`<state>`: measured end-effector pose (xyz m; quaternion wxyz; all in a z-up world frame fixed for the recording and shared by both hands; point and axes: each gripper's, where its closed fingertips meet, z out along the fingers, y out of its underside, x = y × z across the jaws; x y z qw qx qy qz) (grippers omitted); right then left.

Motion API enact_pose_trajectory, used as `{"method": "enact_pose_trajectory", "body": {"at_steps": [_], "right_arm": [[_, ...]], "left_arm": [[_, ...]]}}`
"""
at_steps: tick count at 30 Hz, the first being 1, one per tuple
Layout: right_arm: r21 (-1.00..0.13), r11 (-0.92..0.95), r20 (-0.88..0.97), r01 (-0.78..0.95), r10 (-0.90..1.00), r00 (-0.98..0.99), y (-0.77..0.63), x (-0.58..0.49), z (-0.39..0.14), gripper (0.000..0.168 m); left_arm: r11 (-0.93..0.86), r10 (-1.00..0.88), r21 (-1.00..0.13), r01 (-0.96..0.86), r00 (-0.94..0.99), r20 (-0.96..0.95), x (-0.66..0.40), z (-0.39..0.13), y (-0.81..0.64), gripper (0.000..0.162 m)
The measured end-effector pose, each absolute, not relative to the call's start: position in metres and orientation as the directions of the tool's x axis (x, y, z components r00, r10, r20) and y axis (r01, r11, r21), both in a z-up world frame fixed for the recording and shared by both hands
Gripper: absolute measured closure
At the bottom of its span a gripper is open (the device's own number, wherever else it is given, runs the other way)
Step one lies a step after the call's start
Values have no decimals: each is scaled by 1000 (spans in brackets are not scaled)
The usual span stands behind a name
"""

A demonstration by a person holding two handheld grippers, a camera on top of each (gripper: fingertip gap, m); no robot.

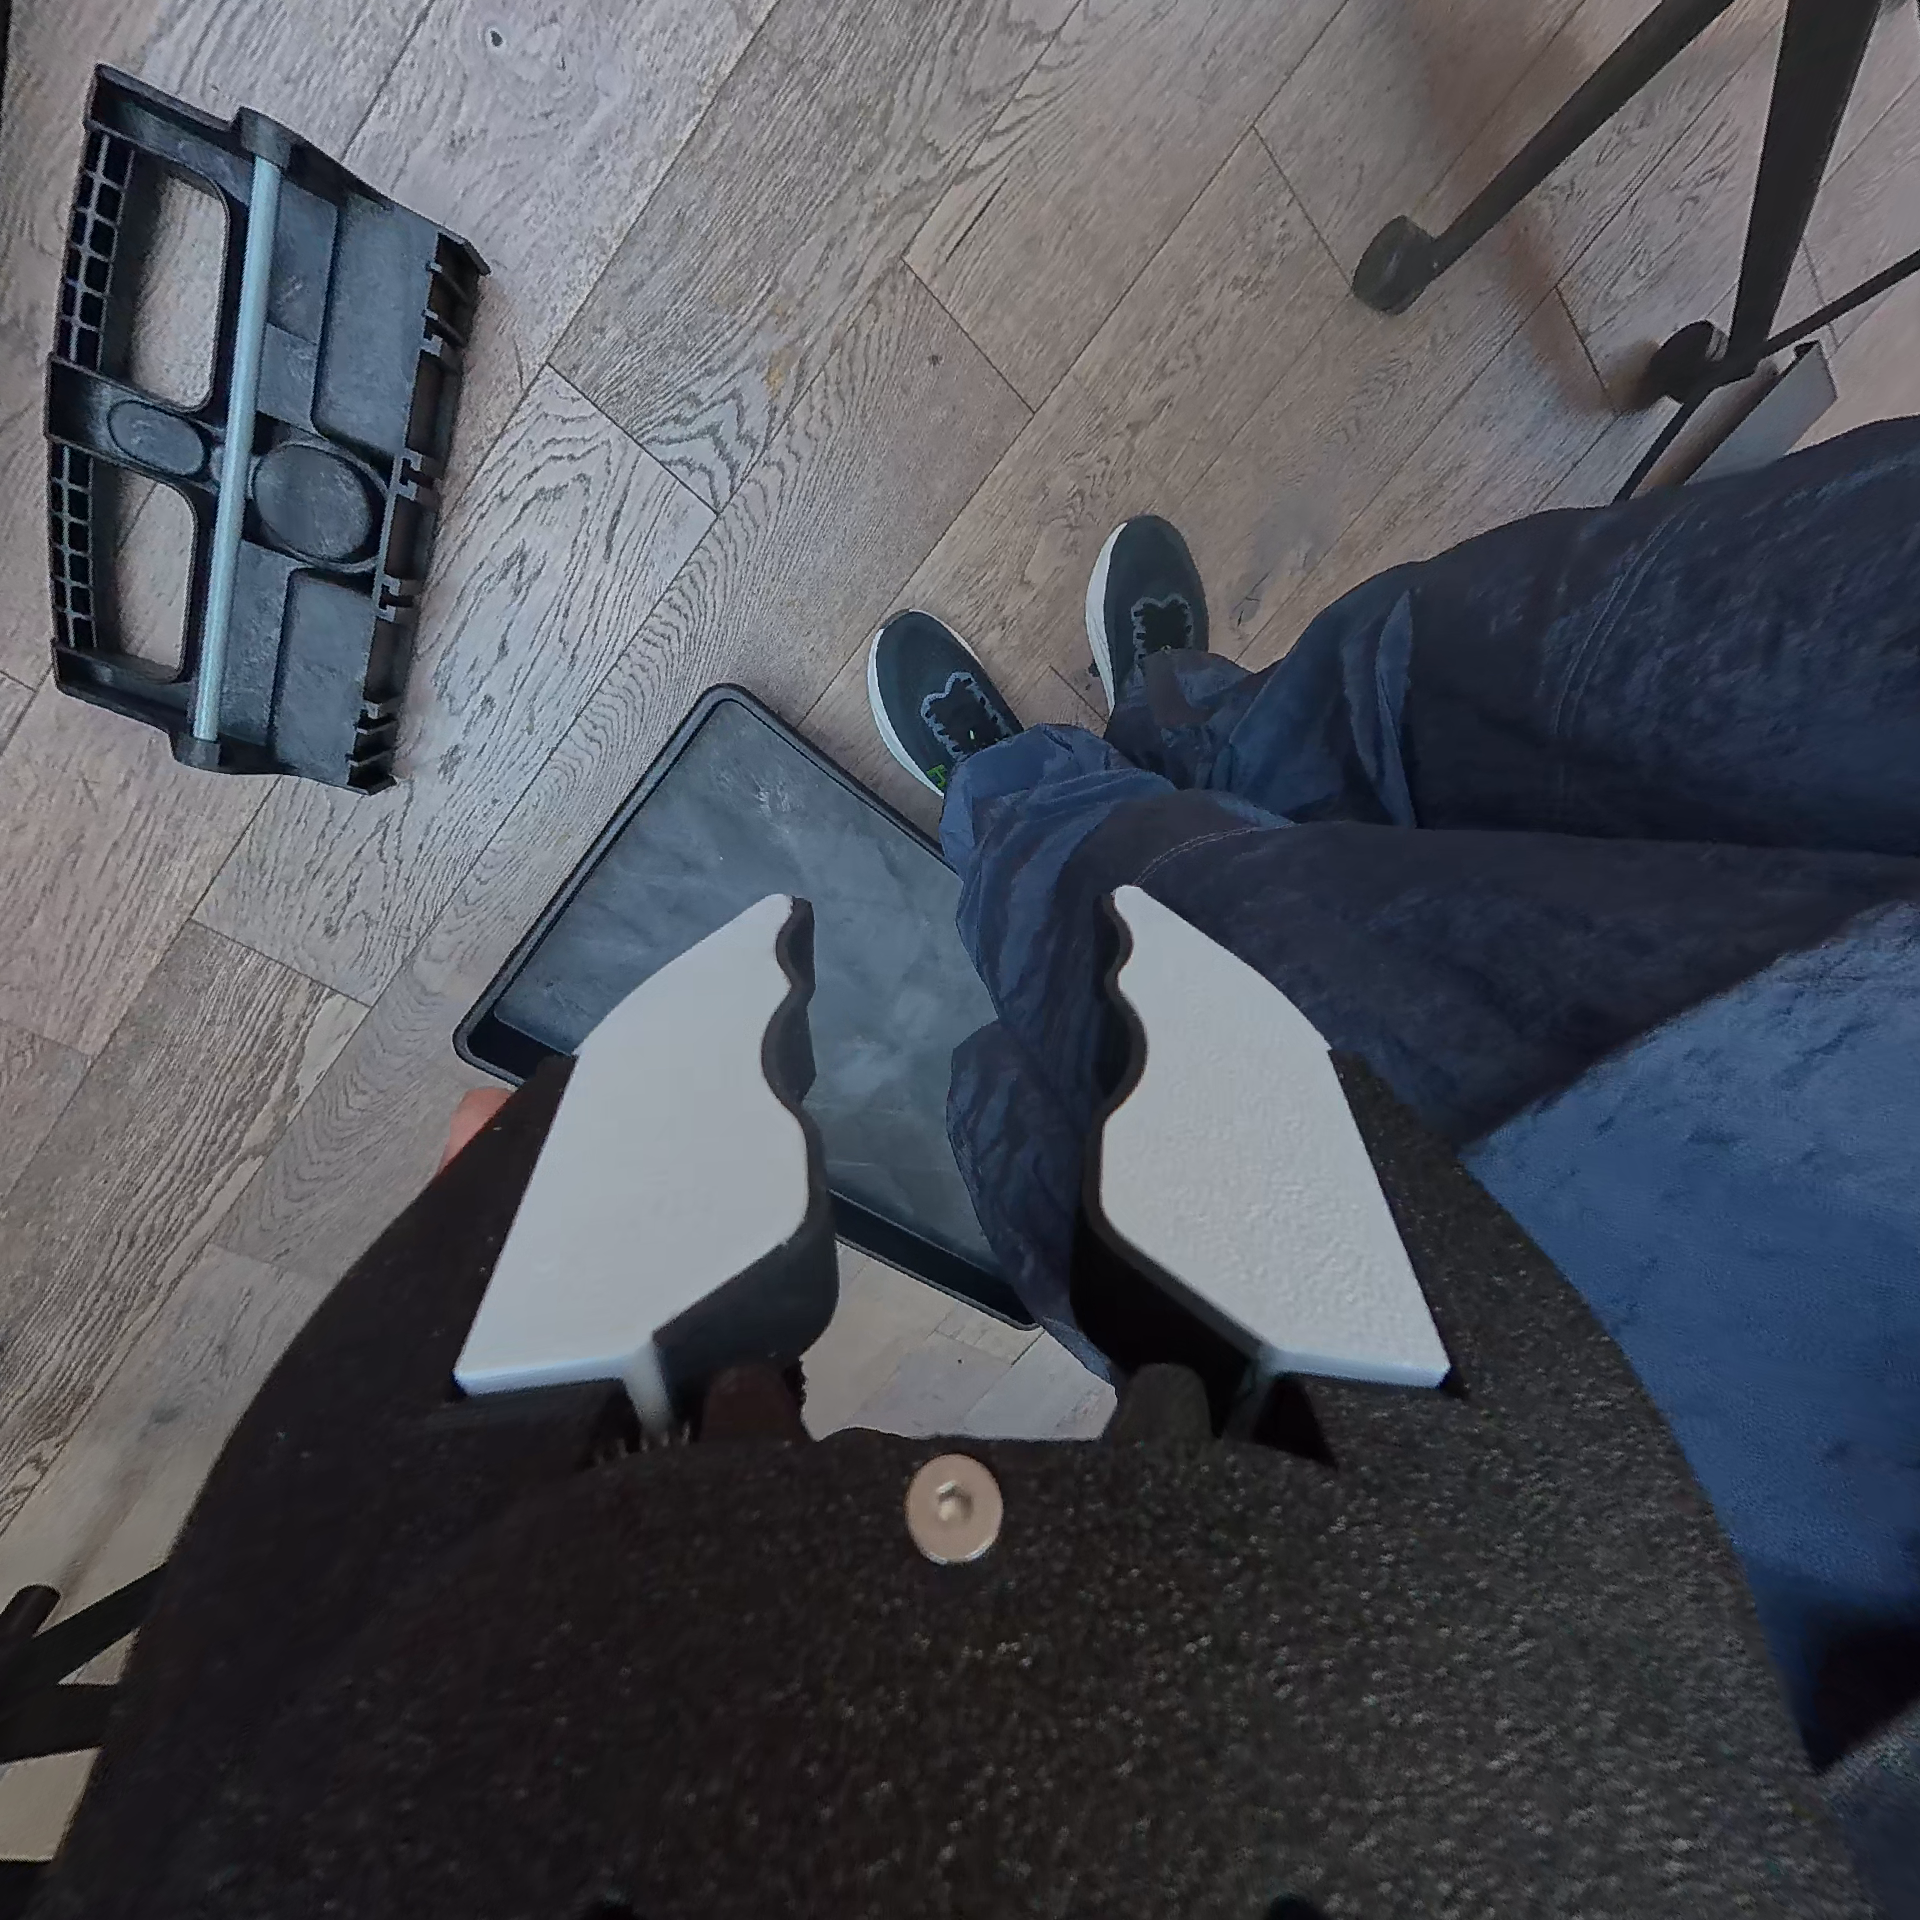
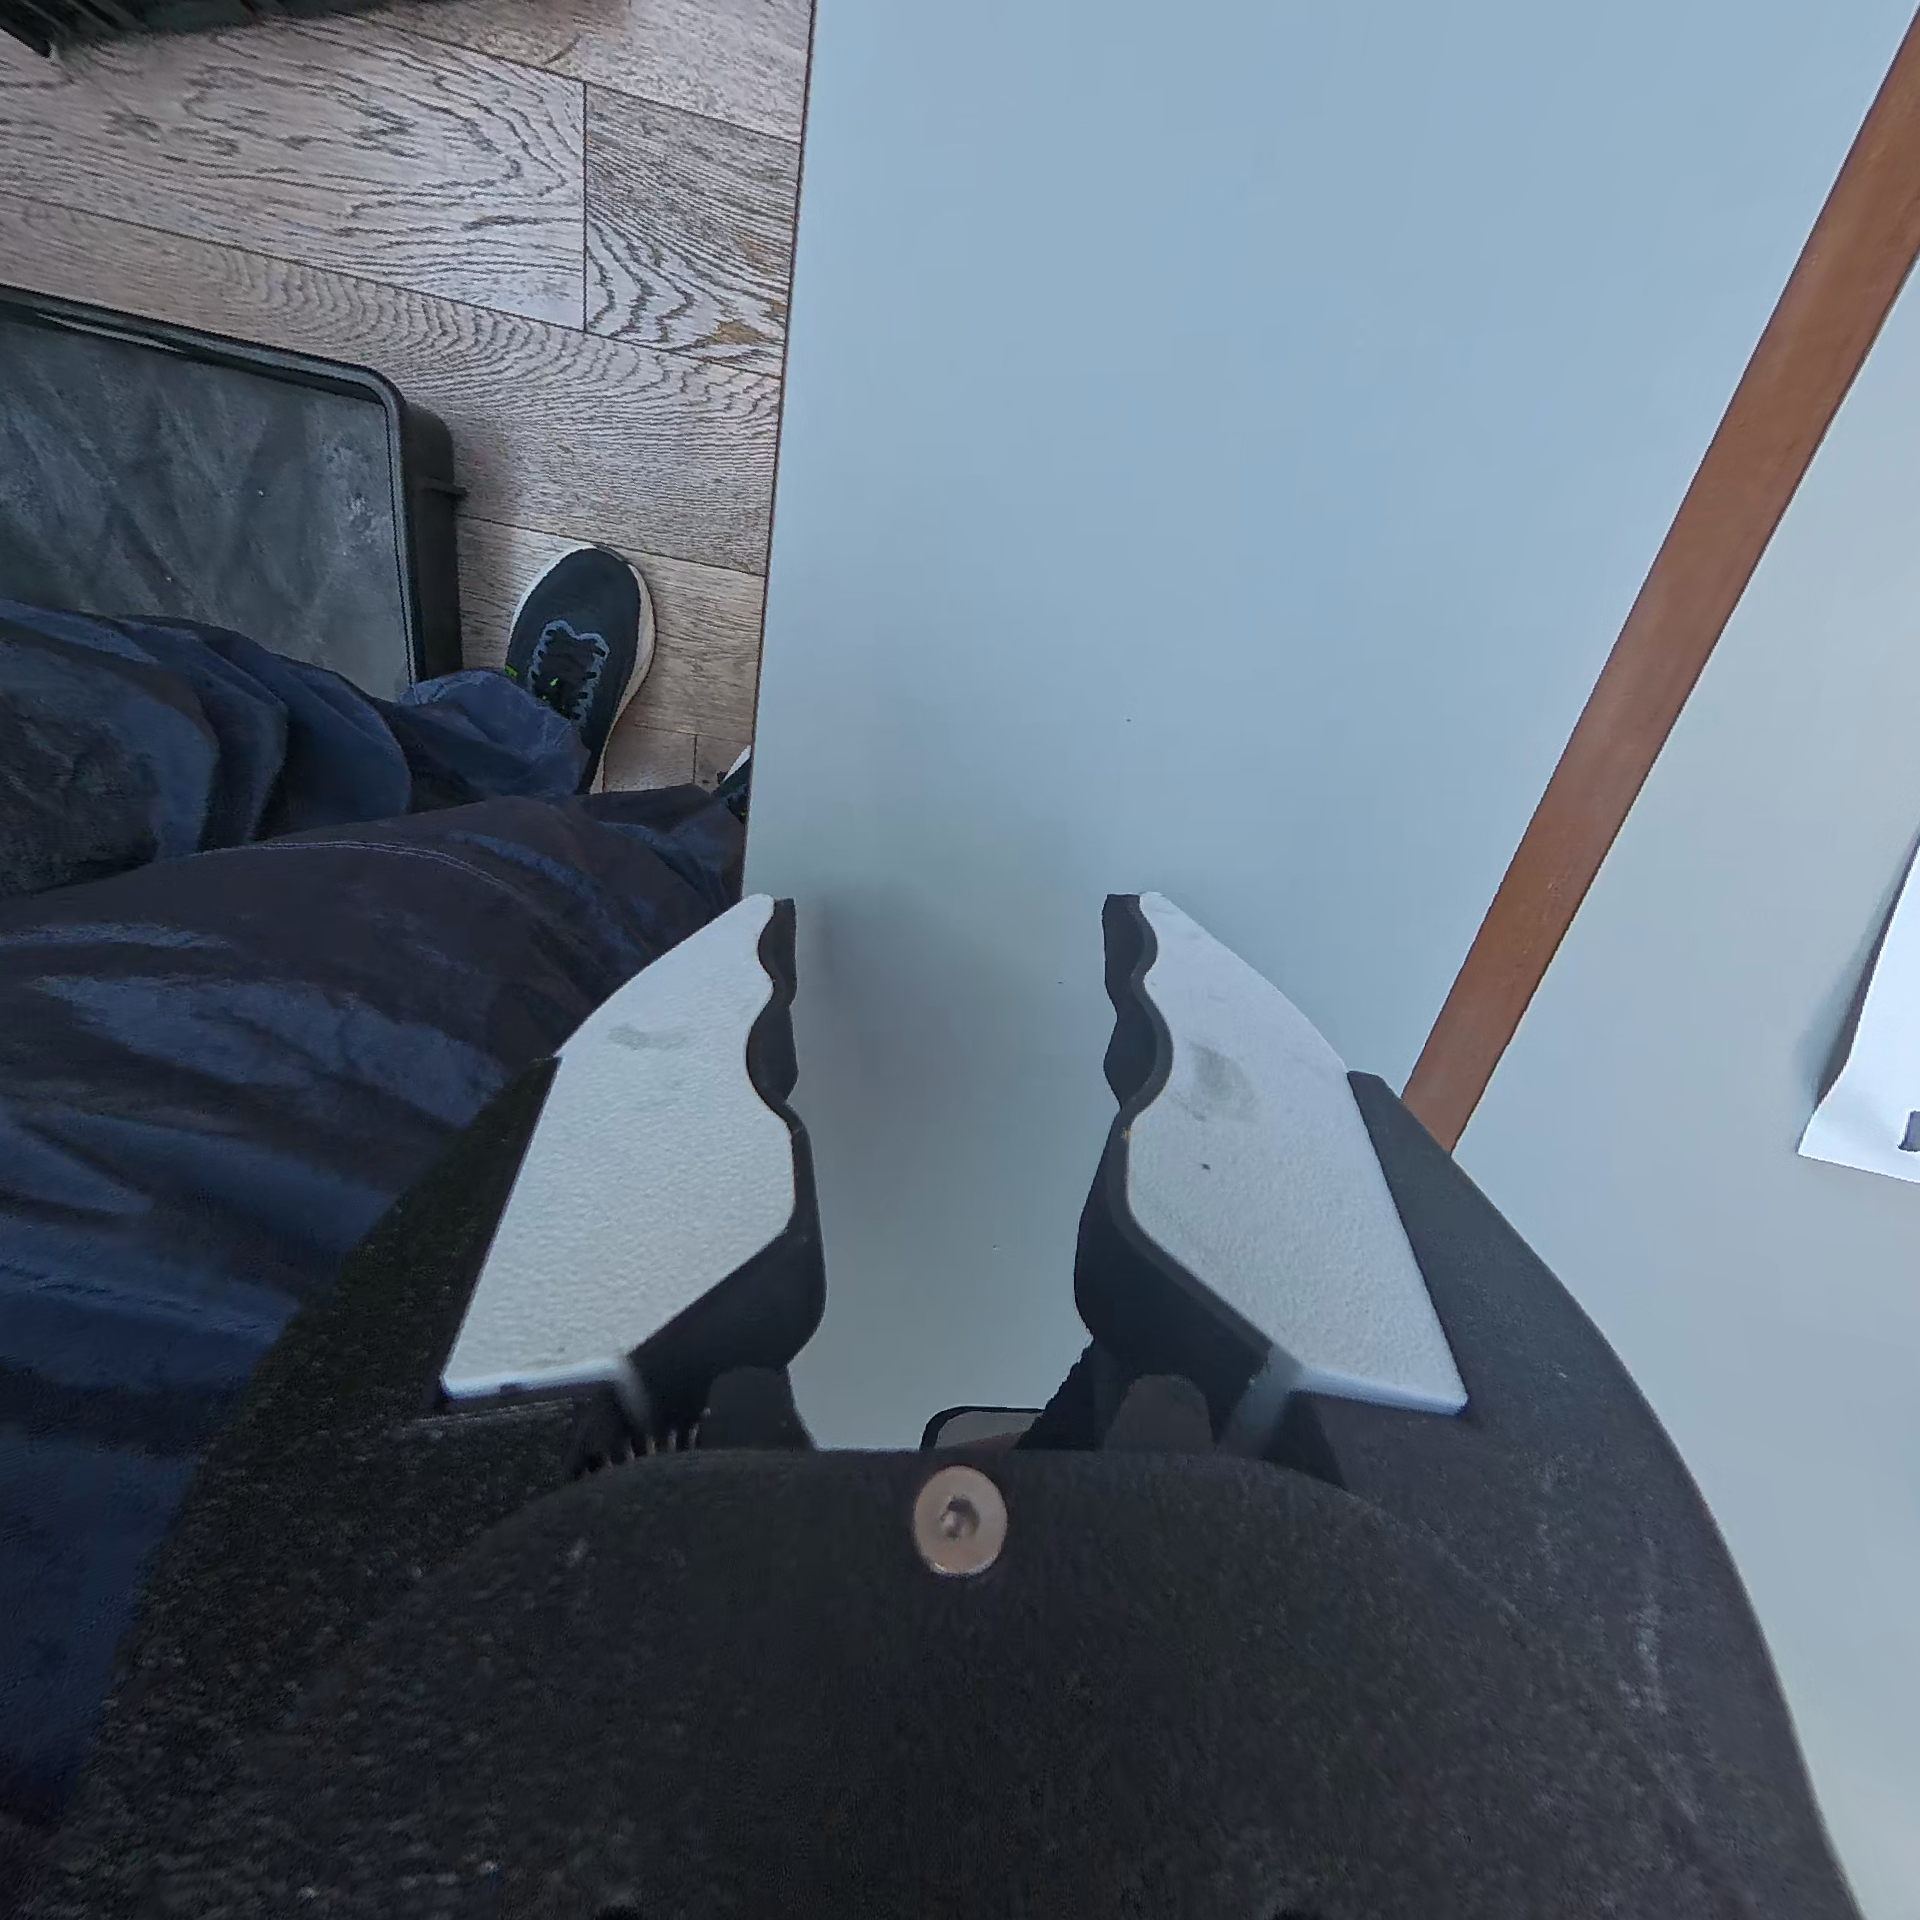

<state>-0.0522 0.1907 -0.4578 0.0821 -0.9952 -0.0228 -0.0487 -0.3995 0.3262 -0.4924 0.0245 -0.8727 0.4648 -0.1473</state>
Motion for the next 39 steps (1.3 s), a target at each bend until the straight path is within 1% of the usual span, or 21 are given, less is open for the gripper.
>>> {"method": "enact_pose_trajectory", "body": {"at_steps": [39], "right_arm": [[-199,-978,106,-60,-82,991,137,-5,-459,110]], "left_arm": [[-465,-879,-166,-870,430,206,-352,-484,304,109]]}}
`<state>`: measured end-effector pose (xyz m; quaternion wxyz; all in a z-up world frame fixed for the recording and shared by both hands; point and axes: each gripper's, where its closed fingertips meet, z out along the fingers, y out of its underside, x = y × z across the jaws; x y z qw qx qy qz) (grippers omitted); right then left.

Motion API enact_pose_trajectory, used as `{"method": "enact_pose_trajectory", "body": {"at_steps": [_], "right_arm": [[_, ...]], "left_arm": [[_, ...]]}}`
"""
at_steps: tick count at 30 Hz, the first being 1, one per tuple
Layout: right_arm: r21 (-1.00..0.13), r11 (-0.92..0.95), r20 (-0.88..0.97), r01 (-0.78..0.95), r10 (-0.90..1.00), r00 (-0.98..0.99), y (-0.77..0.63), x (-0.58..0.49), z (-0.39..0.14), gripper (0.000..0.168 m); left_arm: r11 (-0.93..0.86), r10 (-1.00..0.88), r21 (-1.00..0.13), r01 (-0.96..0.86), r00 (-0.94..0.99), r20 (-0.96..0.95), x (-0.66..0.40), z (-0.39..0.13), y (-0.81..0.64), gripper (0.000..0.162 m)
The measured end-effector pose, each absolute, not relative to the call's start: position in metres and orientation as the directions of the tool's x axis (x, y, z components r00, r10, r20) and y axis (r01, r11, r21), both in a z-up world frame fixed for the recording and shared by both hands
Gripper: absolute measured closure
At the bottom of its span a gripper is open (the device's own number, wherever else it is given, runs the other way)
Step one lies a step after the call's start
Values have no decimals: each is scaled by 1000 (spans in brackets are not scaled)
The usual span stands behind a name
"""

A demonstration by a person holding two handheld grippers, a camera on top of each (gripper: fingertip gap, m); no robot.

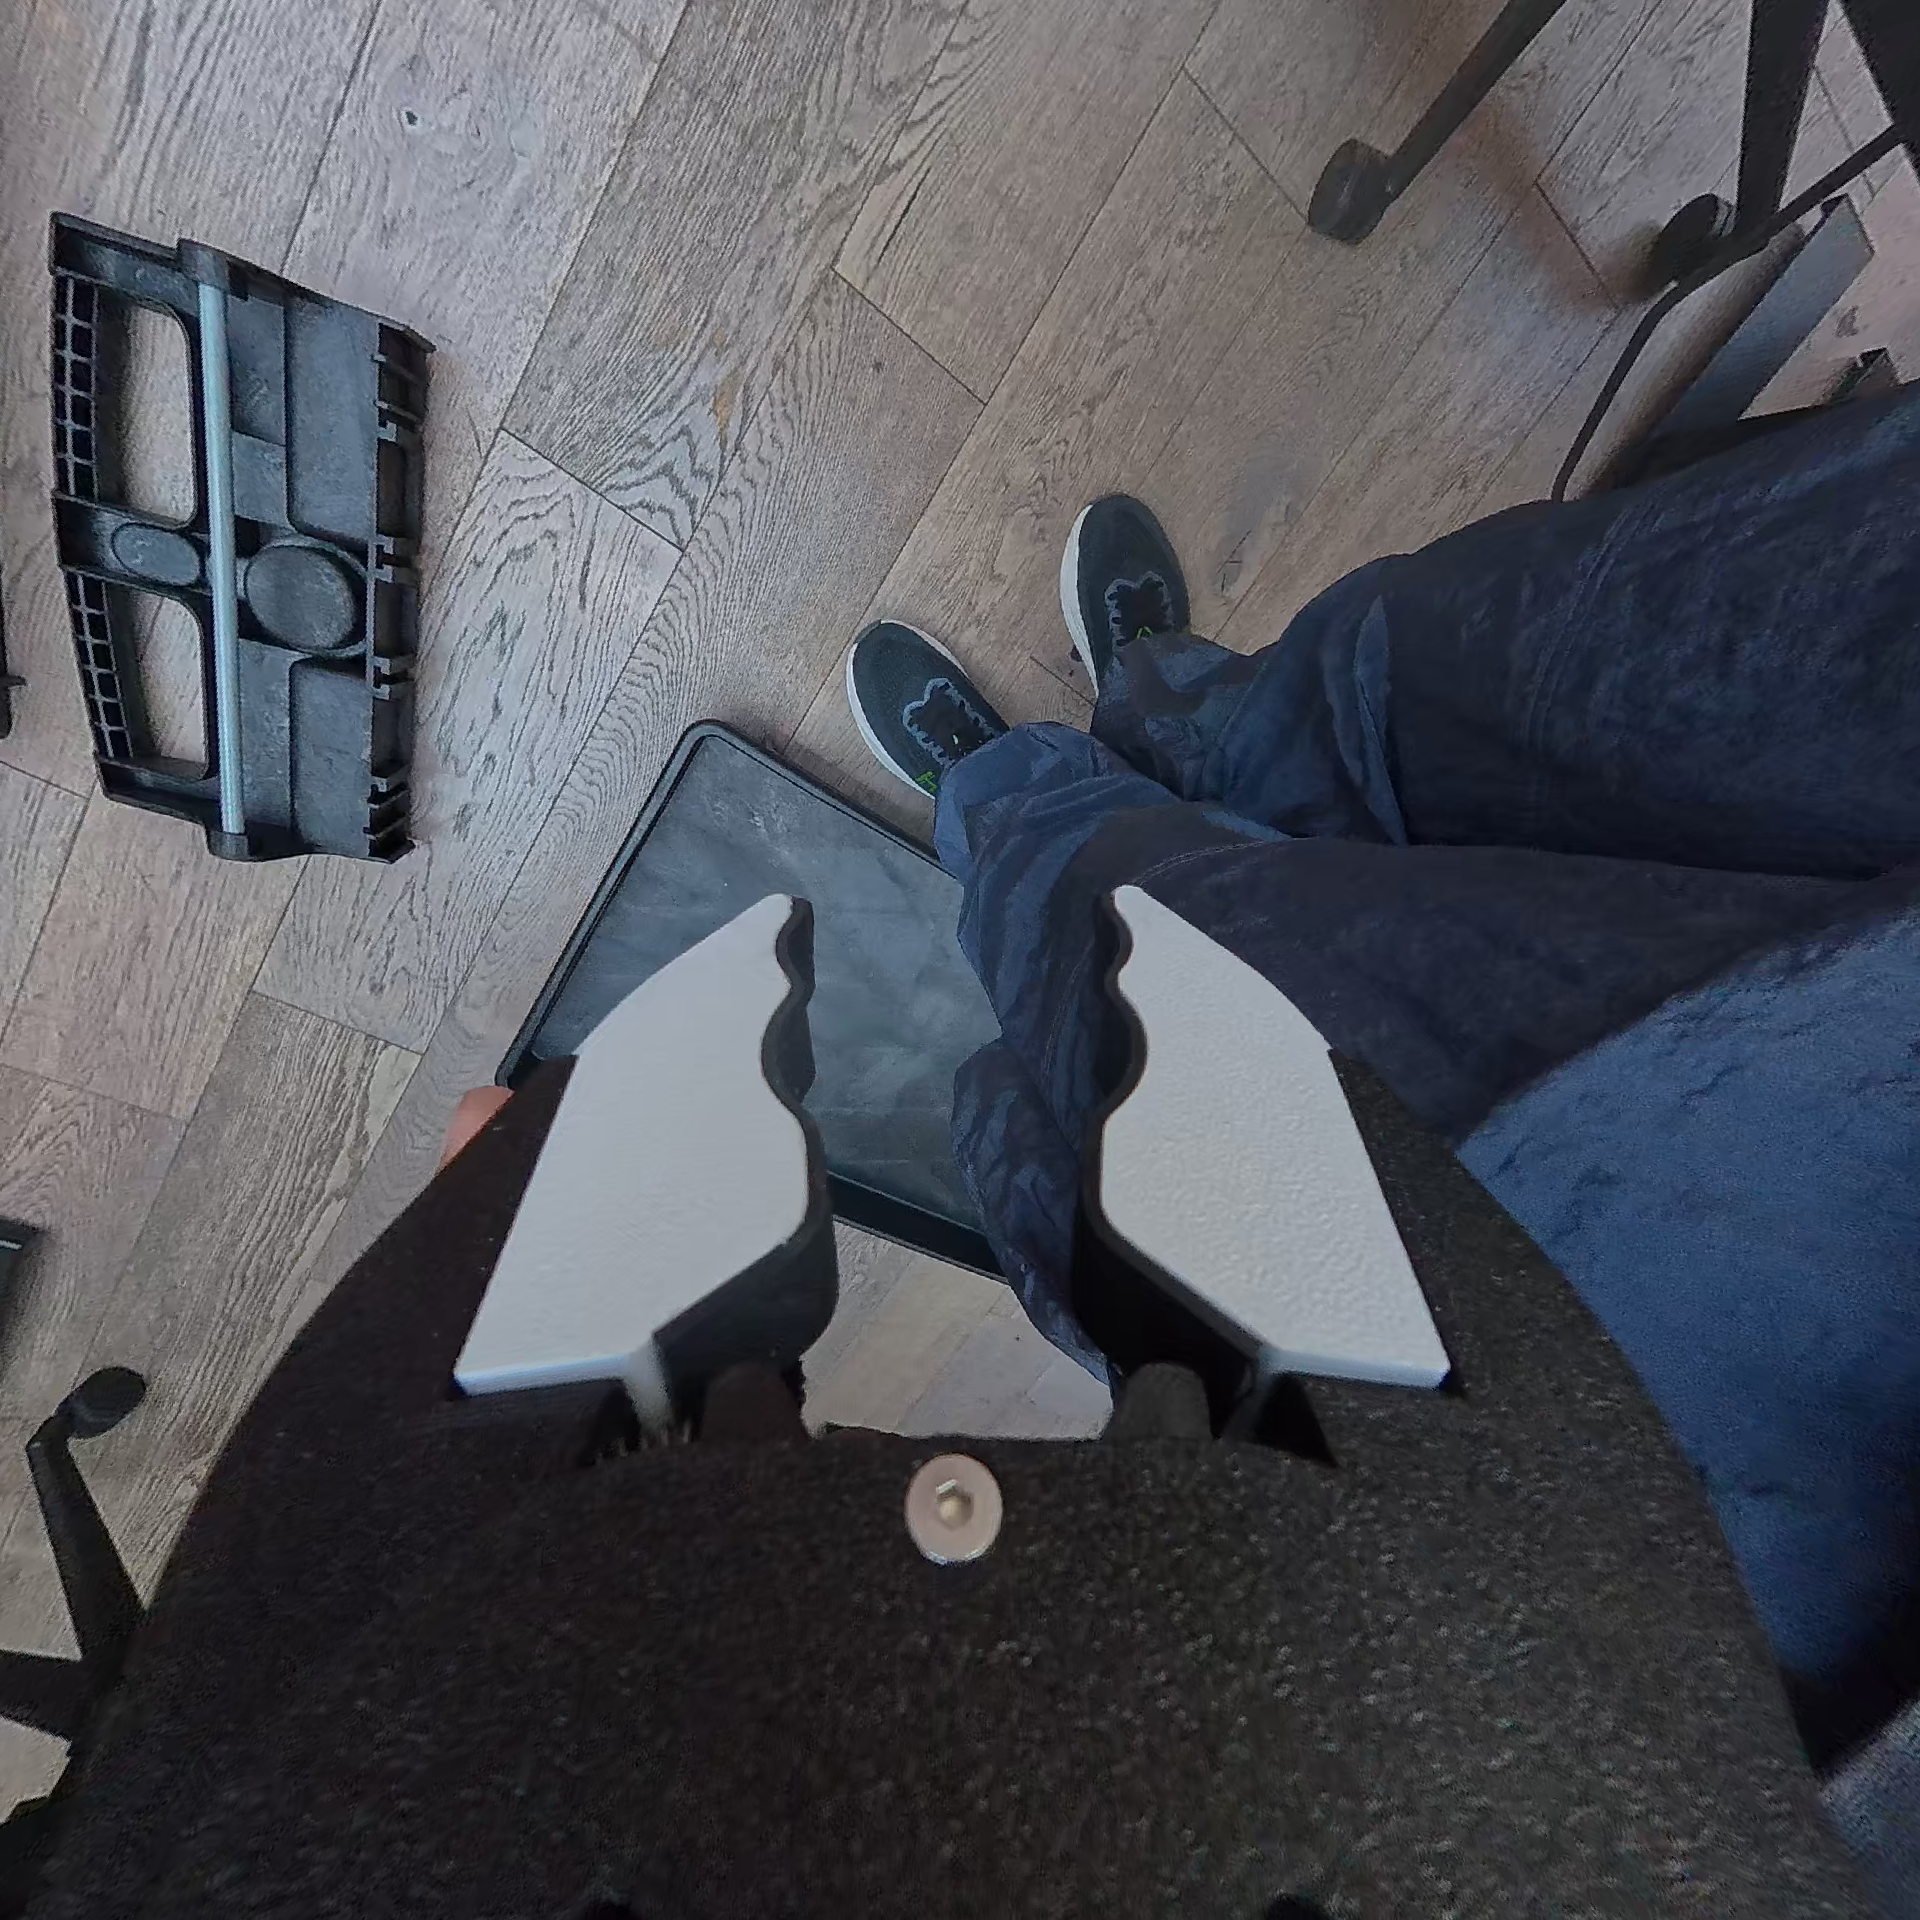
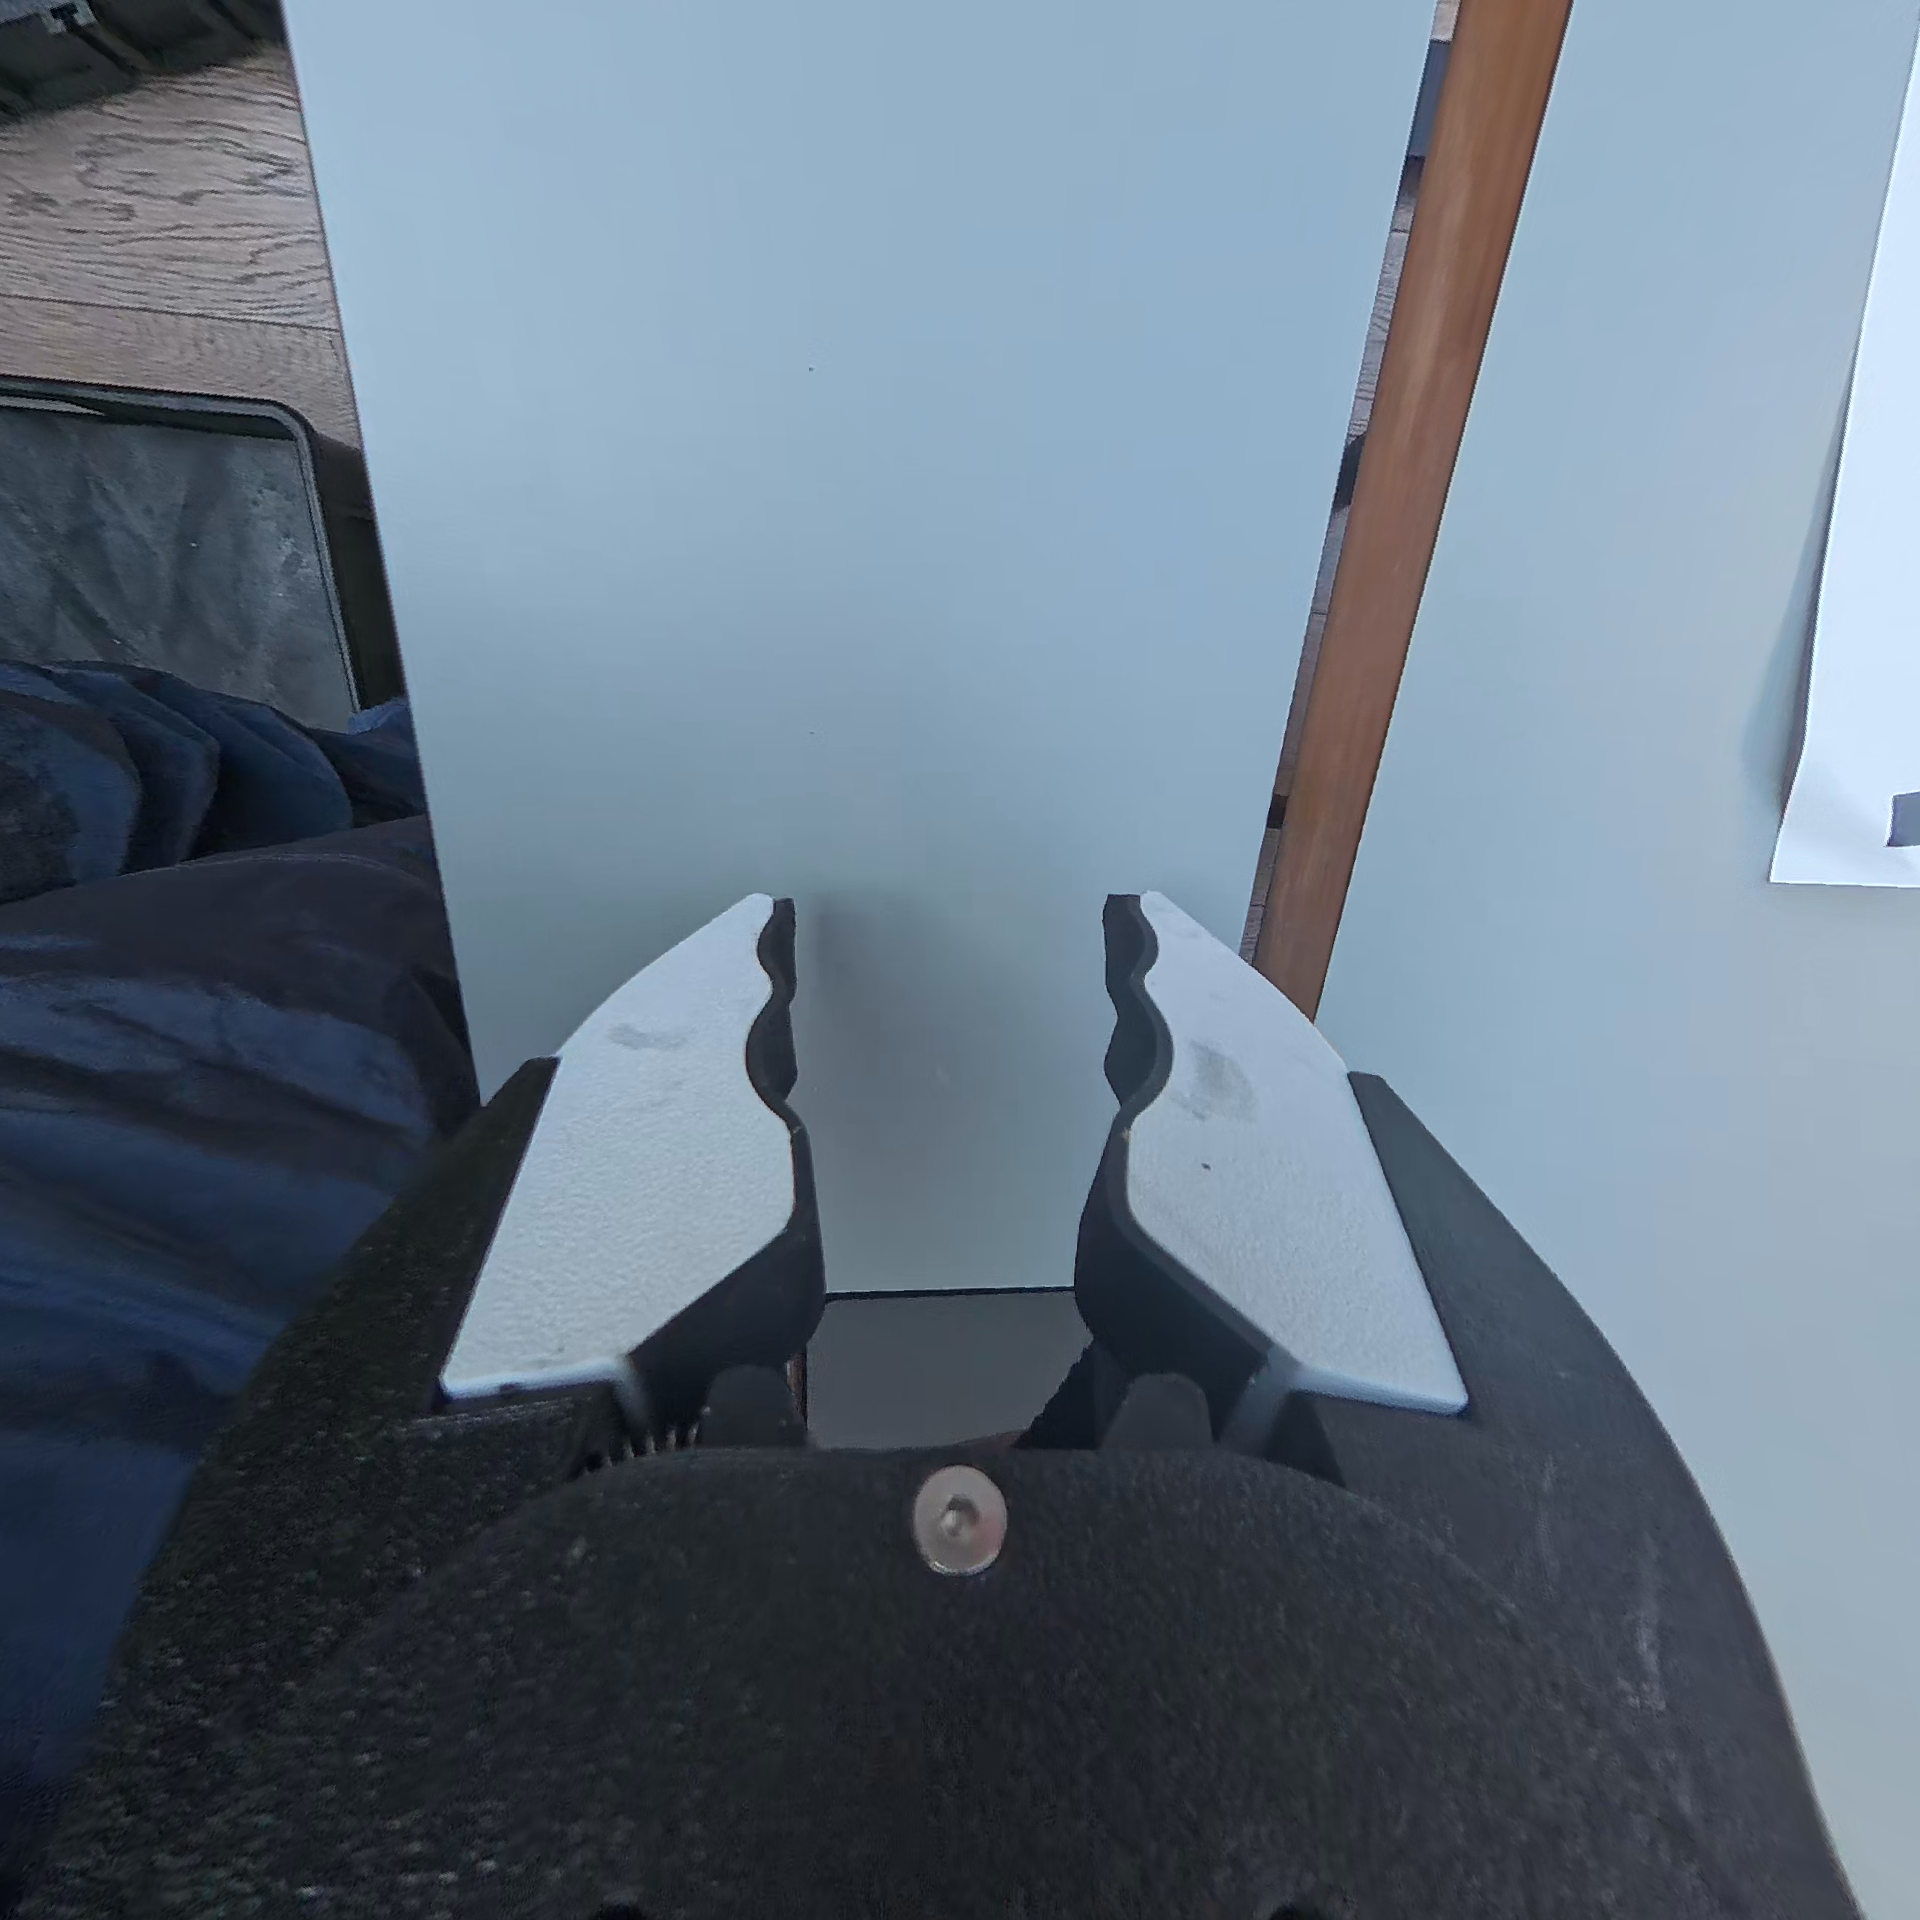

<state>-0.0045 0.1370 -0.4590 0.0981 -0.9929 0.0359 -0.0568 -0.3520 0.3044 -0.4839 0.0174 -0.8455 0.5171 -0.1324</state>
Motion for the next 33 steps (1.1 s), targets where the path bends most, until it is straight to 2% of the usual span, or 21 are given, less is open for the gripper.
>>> {"method": "enact_pose_trajectory", "body": {"at_steps": [19,33], "right_arm": [[-243,-961,100,-133,-161,982,125,16,-456,109],[-239,-935,79,-262,-287,955,103,3,-470,109]], "left_arm": [[-425,-898,-154,-892,394,197,-338,-482,294,109],[-295,-945,-140,-945,267,190,-325,-478,305,109]]}}
